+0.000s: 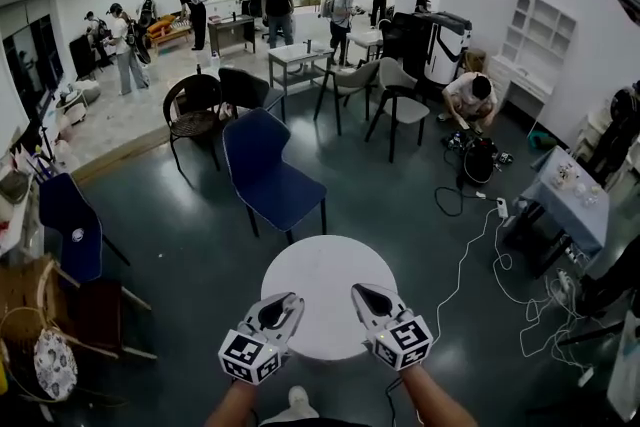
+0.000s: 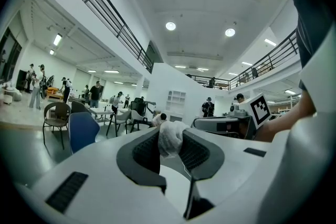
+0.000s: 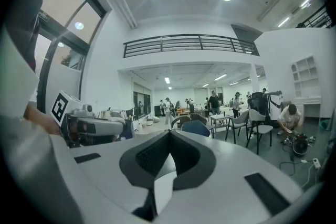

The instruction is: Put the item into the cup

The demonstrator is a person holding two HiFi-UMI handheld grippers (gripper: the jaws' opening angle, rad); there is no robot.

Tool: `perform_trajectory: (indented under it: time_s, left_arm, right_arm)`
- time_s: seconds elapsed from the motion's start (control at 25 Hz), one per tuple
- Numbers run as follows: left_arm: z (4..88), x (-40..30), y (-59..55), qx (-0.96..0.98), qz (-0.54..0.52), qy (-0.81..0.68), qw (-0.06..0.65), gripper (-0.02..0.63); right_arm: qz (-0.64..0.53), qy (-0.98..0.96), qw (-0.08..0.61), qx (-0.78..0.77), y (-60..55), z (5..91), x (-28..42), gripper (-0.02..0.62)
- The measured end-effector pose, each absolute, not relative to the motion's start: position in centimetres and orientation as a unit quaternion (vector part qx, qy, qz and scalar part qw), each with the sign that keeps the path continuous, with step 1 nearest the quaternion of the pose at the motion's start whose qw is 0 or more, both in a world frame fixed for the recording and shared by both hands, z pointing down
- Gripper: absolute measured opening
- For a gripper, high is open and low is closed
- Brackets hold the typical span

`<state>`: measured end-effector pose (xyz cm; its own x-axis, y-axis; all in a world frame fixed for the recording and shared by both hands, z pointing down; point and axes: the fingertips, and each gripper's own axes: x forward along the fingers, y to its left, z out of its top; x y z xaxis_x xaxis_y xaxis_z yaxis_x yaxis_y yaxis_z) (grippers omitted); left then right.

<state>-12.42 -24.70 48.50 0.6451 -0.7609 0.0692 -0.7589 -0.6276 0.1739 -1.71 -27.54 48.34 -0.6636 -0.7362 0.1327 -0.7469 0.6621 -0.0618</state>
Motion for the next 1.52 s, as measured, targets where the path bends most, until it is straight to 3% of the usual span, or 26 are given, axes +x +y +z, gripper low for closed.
perform_trajectory:
  time_s: [0.56, 1.52]
  left_arm:
    - [53.4, -15.7, -30.9, 0.913, 0.016, -0.39, 0.12, 0.088]
    - [64.5, -12.1, -42.2, 0.892, 0.085, -0.414, 0.157, 0.088]
  right_arm:
    - [0.073, -0.89, 0.051, 0.447, -33.8, 51.5, -5.0, 0.009]
    - [0.132, -0.887, 0.089, 0.433, -43.6, 62.2, -1.1, 0.009]
